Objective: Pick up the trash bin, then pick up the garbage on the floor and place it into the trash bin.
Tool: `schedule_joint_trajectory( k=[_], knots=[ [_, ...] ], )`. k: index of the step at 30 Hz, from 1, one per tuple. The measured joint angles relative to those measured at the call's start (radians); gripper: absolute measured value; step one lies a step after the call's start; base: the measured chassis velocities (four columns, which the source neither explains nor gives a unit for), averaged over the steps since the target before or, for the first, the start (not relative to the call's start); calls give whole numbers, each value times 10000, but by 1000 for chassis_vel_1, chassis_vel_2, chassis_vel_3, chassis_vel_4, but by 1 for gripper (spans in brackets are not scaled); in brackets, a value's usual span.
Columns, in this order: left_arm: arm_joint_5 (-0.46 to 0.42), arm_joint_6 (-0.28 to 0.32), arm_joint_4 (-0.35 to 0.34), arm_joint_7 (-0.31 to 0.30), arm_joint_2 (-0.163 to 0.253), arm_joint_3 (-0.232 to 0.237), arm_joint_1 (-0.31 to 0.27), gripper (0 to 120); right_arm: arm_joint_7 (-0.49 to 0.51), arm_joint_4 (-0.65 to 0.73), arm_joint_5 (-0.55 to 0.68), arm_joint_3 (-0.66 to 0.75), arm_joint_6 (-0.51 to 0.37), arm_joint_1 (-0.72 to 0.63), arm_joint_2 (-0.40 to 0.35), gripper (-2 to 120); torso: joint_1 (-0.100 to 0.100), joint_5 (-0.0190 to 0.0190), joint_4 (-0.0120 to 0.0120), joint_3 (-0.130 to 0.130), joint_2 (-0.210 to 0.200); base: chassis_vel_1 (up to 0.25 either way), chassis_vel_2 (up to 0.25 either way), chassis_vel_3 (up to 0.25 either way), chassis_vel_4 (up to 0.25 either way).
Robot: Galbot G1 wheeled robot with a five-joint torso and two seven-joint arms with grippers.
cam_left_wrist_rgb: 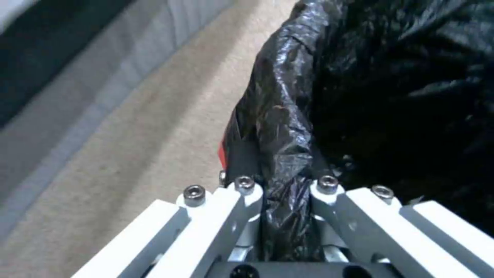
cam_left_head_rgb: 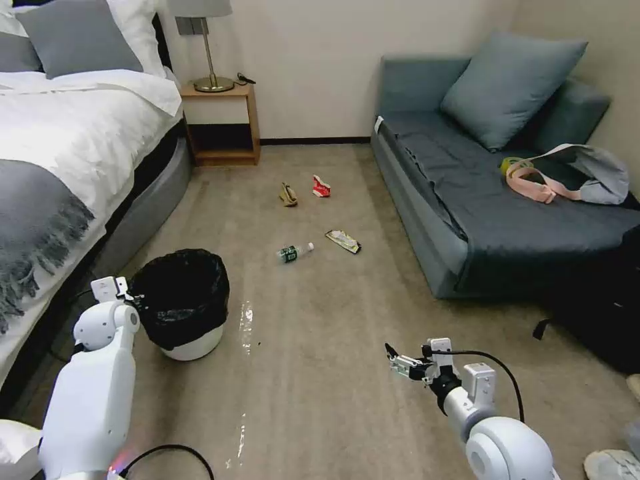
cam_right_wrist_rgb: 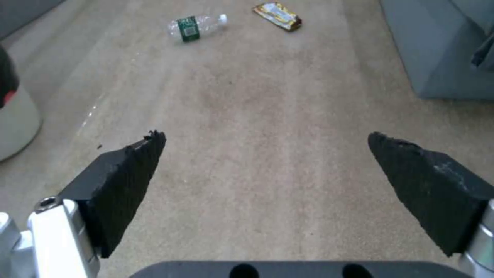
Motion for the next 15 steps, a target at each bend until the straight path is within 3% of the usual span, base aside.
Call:
schedule_joint_trajectory(
  k=[4, 6, 7, 11, 15],
  knots=[
    [-97, 7, -1322, -107, 158, -314, 828, 4, 12, 243, 888, -19, -82, 11, -62, 100, 0, 1, 2, 0, 0, 0, 0, 0, 0],
    [-144, 7, -3208, -158, 284, -705, 1819, 4, -222, 428, 1180, -22, -28, 37, -65, 100, 0, 1, 0, -1, 0, 0, 0, 0, 0],
    [-144, 7, -3208, -158, 284, -705, 1819, 4, -222, 428, 1180, -22, -28, 37, -65, 100, 0, 1, 0, -1, 0, 0, 0, 0, 0],
    [-100, 6, -4686, -206, 279, -1054, 2608, 4, -315, 497, 1334, 17, 85, 7, -56, 100, 0, 3, 0, 0, 0, 0, 0, 0, 0],
    [-21, 7, -5283, -215, 279, -1103, 2979, 4, -328, 566, 1449, 175, 222, -148, 5, 100, -1, 1, 2, -1, 0, 0, 0, 0, 0]
  ],
)
